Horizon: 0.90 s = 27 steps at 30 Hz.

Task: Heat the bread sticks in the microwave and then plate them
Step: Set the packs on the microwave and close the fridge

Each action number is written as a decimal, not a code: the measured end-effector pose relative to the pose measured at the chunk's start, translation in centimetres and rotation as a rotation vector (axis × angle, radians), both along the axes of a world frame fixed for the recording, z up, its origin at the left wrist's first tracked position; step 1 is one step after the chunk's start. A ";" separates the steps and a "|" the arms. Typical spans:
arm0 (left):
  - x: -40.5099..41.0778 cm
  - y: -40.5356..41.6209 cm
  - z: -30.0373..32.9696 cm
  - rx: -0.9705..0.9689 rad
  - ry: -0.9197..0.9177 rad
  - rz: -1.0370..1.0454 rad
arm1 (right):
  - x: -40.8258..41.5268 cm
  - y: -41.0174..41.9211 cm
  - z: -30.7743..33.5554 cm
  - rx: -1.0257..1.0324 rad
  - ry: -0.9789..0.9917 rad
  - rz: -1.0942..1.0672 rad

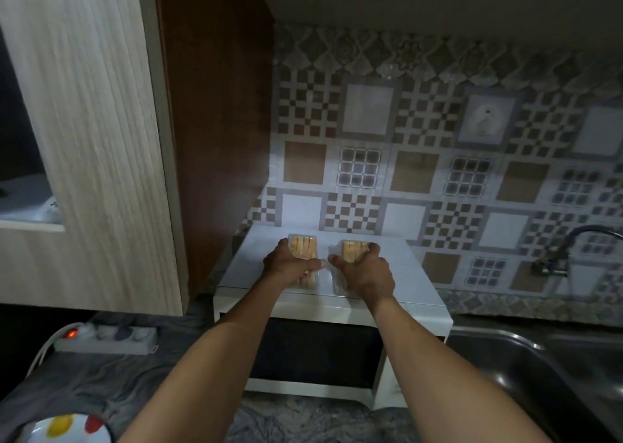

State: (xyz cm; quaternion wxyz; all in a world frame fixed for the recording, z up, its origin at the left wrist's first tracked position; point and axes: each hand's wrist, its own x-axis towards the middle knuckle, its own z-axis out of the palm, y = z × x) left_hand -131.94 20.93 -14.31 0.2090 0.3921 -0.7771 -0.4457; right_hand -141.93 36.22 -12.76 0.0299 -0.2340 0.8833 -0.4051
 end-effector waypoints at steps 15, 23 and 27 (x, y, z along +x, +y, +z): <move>8.7 4.7 -0.3 -0.156 0.142 0.158 | 5.4 0.4 -1.0 -0.141 0.576 -0.003; 20.1 5.4 -0.9 -0.267 0.058 0.211 | 15.4 -0.6 -1.7 -0.026 0.583 0.207; 29.4 5.8 -2.4 -0.351 -0.052 0.380 | 22.9 -1.0 -2.7 -0.058 0.520 0.372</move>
